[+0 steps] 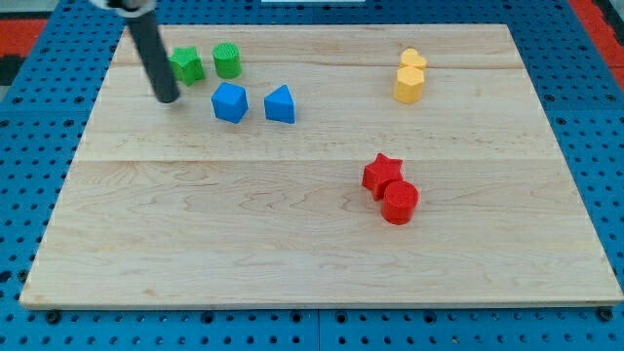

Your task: Place your arm diagonal to the bottom right of the red circle

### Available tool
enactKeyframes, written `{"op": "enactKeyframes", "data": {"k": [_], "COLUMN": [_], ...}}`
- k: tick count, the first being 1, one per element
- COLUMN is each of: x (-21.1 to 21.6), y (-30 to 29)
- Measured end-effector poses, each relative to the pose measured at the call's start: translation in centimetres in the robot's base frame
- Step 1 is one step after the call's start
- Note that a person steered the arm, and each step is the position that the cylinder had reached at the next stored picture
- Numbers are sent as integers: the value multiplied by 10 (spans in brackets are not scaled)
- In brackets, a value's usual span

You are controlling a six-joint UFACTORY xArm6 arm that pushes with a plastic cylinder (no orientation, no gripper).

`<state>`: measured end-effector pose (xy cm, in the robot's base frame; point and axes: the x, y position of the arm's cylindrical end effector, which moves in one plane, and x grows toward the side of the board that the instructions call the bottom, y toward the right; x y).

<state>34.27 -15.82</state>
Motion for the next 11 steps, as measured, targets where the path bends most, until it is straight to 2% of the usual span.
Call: {"op": "enactKeyframes", "data": {"k": [1,3,4,7,8,9,10,11], "x": [26,47,79,80,99,150,227,264], "y": [70,54,48,49,64,104,164,223]}}
